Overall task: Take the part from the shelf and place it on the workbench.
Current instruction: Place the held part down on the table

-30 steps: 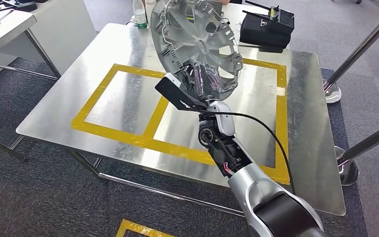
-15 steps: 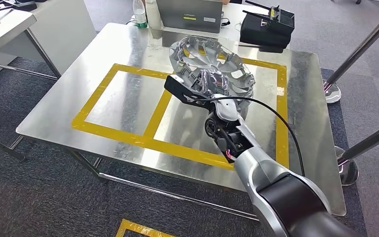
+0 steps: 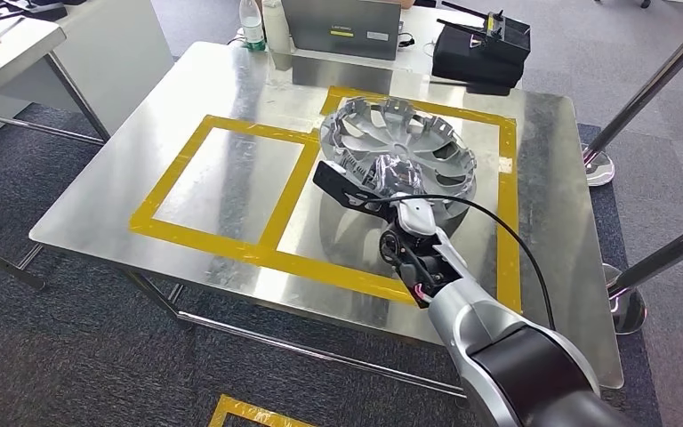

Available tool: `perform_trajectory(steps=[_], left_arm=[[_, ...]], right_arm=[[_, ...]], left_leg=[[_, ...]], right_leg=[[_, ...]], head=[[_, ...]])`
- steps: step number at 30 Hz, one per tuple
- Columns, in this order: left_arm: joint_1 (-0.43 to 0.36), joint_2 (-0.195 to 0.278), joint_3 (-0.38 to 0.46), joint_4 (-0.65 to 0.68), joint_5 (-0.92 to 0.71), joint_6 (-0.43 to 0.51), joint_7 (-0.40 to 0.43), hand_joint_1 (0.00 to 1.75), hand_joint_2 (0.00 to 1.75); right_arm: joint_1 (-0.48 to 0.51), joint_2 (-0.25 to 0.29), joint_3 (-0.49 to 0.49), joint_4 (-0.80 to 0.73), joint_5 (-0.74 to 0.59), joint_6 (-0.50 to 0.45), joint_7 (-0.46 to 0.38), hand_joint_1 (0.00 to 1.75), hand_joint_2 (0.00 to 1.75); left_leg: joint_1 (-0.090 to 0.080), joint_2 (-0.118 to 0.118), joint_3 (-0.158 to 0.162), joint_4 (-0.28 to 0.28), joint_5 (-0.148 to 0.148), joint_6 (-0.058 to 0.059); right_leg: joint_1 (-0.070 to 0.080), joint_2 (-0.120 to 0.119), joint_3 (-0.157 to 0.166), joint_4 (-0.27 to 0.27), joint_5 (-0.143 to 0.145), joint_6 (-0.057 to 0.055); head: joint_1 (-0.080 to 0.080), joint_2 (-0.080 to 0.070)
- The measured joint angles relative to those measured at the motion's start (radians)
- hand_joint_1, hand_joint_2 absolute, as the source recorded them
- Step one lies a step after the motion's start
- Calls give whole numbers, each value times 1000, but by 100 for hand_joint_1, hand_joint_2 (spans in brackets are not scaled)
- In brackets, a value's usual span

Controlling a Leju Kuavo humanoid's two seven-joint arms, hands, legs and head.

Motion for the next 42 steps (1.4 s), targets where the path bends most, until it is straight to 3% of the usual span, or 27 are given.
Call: perform_trajectory(steps=[14,18,23,27,38,42], left_arm=[[2,-2,3,0,4,-15,18,0,175],[2,-3,3,0,-1,-9,33,0,175],[3,-4,2,0,-12,30,52,0,175],[3,-5,1,0,-11,62,47,0,0],[3,-9,2,0,-3,67,44,0,0],[3,-10,2,0,0,66,43,0,0]], right_arm=[[60,-1,-65,1,-4,-27,-38,175,175],[61,-2,-79,1,6,-27,-39,175,0],[61,-2,-98,1,22,-27,-41,175,0],[61,-2,-114,1,30,-26,-41,175,0],[61,-3,-135,1,41,-24,-42,171,0],[61,-3,-142,1,48,-22,-41,7,0]], left_leg=[[0,0,0,0,0,0],[0,0,0,0,0,0],[0,0,0,0,0,0],[0,0,0,0,0,0],[0,0,0,0,0,0],[0,0,0,0,0,0]], right_leg=[[0,0,0,0,0,0],[0,0,0,0,0,0],[0,0,0,0,0,0],[0,0,0,0,0,0],[0,0,1,0,0,0],[0,0,1,0,0,0]], head=[[0,0],[0,0],[0,0],[0,0],[0,0],[0,0]])
